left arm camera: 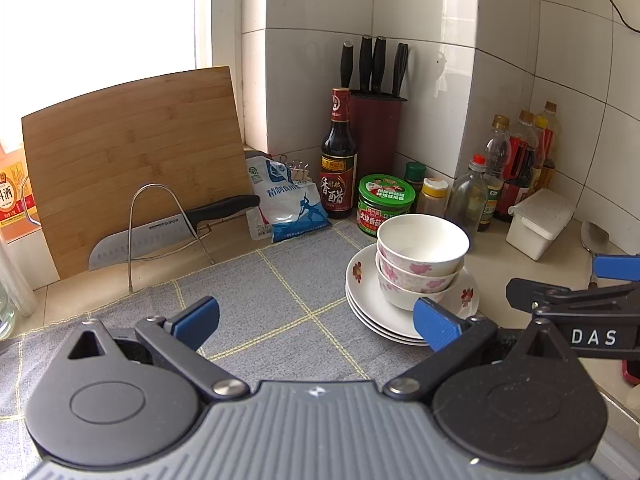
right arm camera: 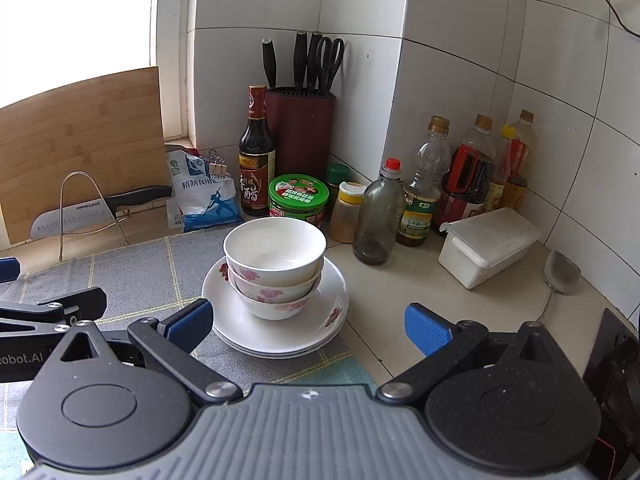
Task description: Organize plates and bowls
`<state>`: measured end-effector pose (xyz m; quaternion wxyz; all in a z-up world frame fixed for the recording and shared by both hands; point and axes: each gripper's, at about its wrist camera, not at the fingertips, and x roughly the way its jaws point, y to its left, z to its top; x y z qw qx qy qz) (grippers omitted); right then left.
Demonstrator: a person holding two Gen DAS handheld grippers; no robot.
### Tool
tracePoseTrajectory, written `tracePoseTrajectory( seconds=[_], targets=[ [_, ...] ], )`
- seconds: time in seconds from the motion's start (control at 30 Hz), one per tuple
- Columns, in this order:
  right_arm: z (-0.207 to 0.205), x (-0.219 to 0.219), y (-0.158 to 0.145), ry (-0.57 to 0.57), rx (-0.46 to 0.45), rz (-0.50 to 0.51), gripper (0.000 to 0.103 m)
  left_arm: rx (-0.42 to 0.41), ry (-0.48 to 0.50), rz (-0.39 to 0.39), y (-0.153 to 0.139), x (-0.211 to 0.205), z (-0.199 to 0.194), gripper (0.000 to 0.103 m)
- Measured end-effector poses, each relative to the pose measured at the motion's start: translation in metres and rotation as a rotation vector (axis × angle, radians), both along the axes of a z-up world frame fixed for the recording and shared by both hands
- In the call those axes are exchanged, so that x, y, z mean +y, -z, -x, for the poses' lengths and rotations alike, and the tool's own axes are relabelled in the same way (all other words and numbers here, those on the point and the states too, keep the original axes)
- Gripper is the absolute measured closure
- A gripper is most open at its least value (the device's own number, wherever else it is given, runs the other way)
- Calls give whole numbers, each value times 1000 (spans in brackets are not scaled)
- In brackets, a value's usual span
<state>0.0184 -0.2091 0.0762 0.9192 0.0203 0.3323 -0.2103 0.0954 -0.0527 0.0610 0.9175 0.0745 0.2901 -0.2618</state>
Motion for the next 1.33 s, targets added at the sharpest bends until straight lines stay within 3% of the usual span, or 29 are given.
tracePoseTrajectory(
  seconds=[1.33],
  targets=[
    [2,9,-4,-5,-11,12,0,15,-3,18,-4,9,3,1]
  ],
)
